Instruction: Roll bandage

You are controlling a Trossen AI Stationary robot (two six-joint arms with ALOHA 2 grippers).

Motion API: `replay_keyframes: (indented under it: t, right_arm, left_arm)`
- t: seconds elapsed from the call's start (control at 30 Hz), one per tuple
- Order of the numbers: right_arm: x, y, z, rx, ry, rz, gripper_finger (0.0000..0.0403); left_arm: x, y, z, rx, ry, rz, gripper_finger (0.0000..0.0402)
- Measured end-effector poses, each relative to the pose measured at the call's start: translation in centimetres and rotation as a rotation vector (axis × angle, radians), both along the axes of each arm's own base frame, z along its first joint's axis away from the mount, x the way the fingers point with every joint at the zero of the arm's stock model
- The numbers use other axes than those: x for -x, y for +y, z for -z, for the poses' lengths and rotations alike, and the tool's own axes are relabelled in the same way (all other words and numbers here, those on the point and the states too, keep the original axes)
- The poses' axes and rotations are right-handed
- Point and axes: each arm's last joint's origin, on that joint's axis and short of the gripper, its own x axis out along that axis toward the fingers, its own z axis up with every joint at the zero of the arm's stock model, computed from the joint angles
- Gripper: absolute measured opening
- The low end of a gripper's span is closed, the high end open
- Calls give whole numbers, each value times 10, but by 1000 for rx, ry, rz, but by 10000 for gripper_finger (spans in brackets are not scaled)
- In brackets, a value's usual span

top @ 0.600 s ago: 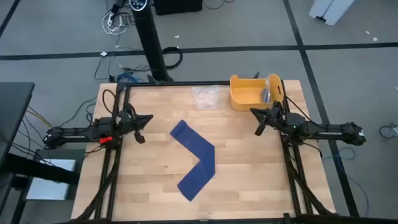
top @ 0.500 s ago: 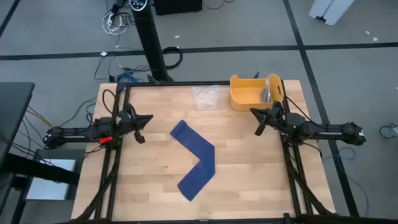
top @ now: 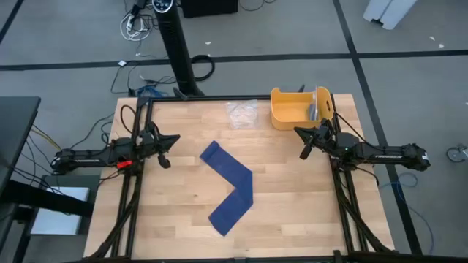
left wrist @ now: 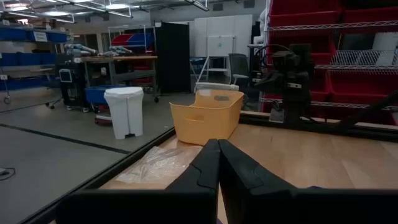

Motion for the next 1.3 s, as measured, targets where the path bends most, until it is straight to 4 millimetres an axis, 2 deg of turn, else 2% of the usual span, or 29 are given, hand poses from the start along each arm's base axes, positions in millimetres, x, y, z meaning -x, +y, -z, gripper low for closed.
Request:
replay_keyframes:
  t: [0.67,1.03,1.2,1.3]
  right_arm:
    - [0,0,0,0,0,-1,8]
    - [0,0,0,0,0,0,8]
    - [0,0,0,0,0,0,6]
    - [0,0,0,0,-2,0,6]
  left_arm:
    - [0,0,0,0,-1,0,13]
    - [2,1,-9,-1,-100,-20,13]
    - [2,1,-14,101,-194,1,13]
    - [0,-1,-12,119,-178,69,13]
